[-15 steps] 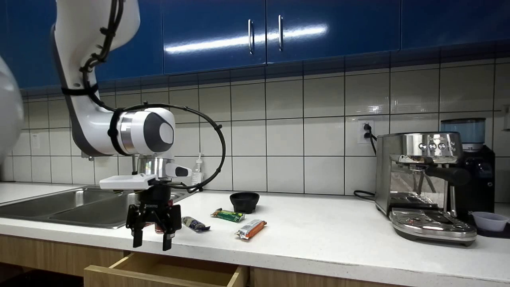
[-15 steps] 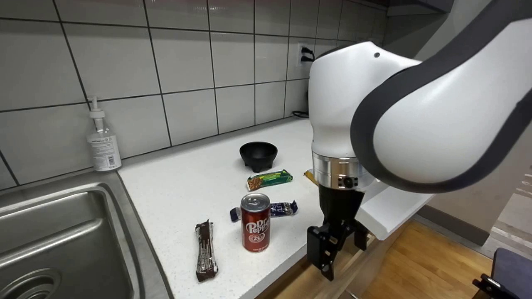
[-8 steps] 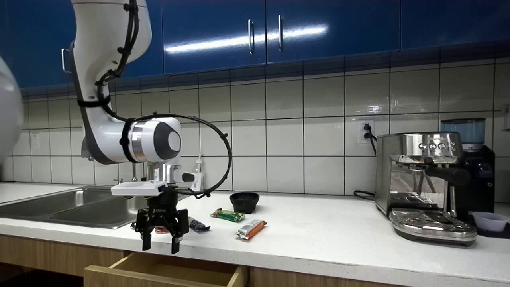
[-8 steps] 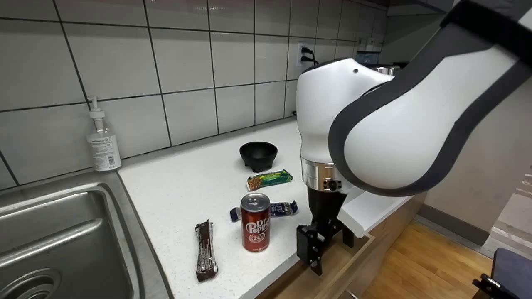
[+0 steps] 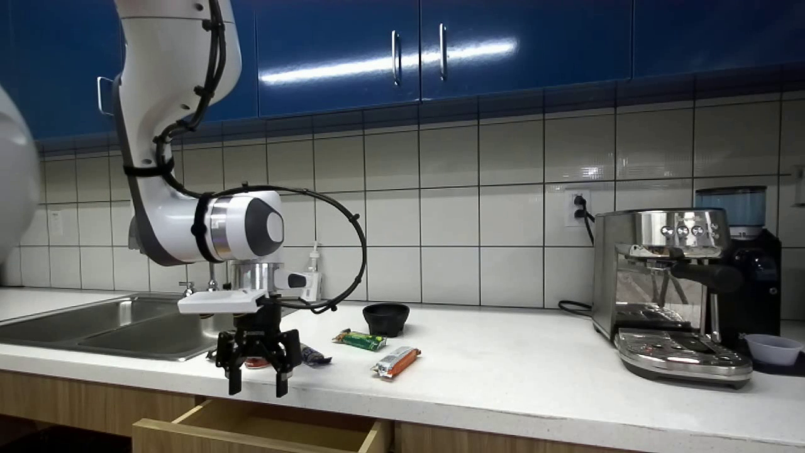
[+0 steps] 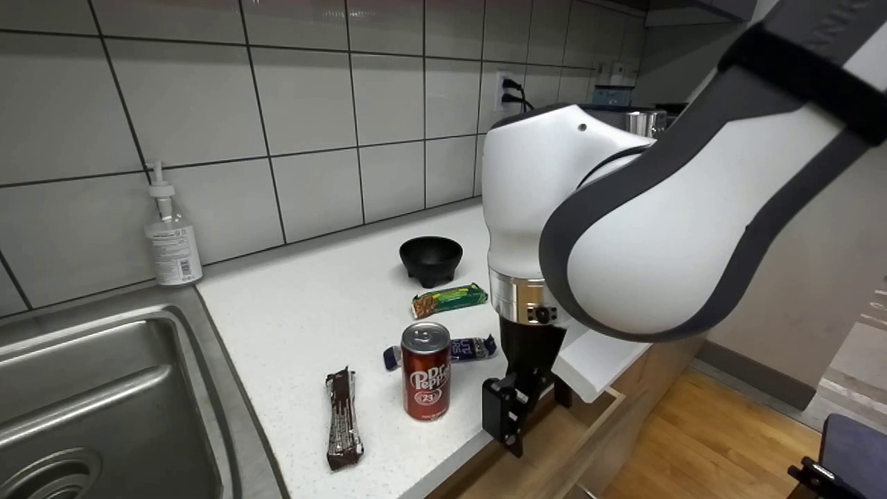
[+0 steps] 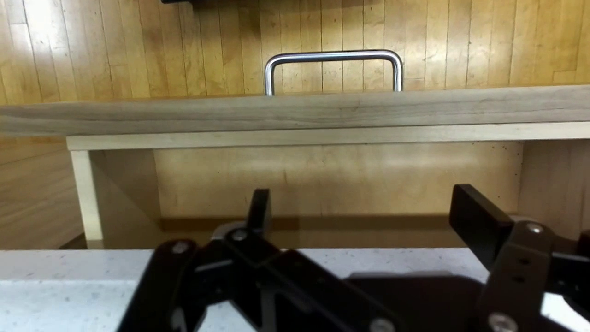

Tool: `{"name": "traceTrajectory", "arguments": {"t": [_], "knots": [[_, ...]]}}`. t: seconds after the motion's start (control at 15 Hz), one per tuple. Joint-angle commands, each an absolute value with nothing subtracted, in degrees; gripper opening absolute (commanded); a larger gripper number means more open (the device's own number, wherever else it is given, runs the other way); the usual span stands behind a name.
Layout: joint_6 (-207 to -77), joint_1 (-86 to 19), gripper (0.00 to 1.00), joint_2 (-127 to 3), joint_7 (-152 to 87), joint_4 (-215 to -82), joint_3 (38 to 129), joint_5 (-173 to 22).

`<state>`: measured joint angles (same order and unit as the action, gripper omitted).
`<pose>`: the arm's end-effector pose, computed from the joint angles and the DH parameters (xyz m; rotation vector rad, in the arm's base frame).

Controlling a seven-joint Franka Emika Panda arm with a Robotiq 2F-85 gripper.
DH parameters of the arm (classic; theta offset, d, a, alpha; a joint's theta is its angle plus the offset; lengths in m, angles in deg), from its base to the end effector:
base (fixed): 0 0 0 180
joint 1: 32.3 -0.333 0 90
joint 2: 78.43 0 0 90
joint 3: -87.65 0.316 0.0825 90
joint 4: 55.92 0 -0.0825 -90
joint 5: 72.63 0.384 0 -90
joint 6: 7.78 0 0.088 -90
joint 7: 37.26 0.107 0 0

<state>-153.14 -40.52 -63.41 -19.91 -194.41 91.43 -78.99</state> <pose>0.4677 0.1021 0.1918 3.0619 0.0021 -0.1935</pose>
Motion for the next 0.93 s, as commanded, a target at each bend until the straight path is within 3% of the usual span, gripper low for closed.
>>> {"name": "traceTrajectory", "arguments": {"t": [0.0, 0.87], "knots": [[-154.1, -42.2, 1.00, -61.4, -19.8, -193.3, 90.2, -82.6], [-154.0, -43.2, 1.00, -56.3, -20.9, -191.0, 88.6, -84.0]]}}
